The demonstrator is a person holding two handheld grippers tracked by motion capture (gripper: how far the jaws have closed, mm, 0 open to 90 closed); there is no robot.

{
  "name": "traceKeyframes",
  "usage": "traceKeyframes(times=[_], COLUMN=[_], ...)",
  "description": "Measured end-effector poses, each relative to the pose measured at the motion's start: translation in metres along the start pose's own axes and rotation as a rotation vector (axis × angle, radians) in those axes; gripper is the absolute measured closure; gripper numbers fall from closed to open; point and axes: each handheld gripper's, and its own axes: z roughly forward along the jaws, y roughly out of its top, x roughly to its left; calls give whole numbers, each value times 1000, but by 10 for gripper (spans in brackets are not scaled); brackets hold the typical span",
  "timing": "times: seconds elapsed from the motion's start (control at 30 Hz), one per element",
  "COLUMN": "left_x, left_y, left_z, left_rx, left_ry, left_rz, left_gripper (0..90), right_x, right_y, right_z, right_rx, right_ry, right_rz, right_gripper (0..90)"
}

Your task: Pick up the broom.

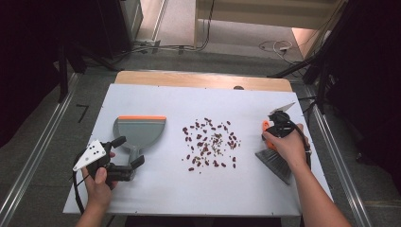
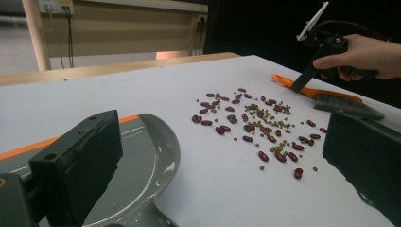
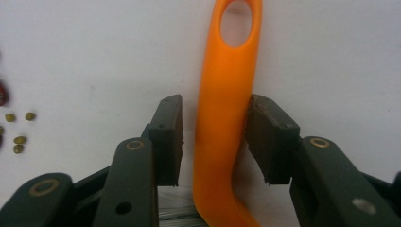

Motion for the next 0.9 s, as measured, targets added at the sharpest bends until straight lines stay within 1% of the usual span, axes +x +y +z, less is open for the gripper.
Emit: traceKeyframes(times=[0.1,0.13,0.2,0.23,0.27,0.3,0.33,0.37,0.4,0.43,0.47,0.5,0.53,0.6,0.63,0.67,0.7,0.8,0.83,0.9], left_x=[1,1,1,1,0,-1,-3,-5,-5,-6,-6,-6,-6,-5,-4,-4,-3,-4,-5,-6], left_y=[0,0,0,0,0,1,1,1,1,2,2,2,2,2,2,1,1,2,2,2], left_z=[-1,-1,-1,-1,-1,-1,0,-1,-1,-1,-1,-1,-1,-1,-1,-1,0,1,1,1], left_rx=[-2,-2,-5,-4,-5,-3,-4,-1,-1,1,1,7,11,9,11,9,12,14,17,16], left_ry=[5,8,9,8,7,5,1,-3,-3,0,0,8,13,14,18,17,19,15,14,19], left_rz=[0,0,-5,-3,-3,2,3,11,11,19,19,33,37,34,33,30,32,33,41,46], left_gripper=[1,1,1,1,1,1,1,1,1,1,1,1,1,0,1,1,1,1,1,1], right_x=[2,4,5,4,4,3,3,1,-1,-4,-4,-5,-5,-5,-3,-2,-3,-4,-5,-4], right_y=[-1,-1,-1,0,0,0,0,-1,-1,-2,-2,-3,-3,-2,-2,-2,-2,-2,-3,-3], right_z=[1,2,2,2,2,2,2,2,1,1,1,1,1,1,2,2,2,1,2,2], right_rx=[-7,-8,-6,0,0,-3,-3,-7,-12,-17,-17,-22,-23,-23,-19,-20,-19,-20,-29,-26], right_ry=[-14,-30,-34,-28,-28,-24,-24,-18,-9,8,8,16,12,13,-2,-8,-6,7,11,3], right_rz=[-8,-11,-6,6,6,26,26,51,65,92,92,83,81,82,85,68,64,68,75,72], right_gripper=[567,564,563,564,564,576,576,628,646,652,652,655,655,655,651,649,649,653,658,659])
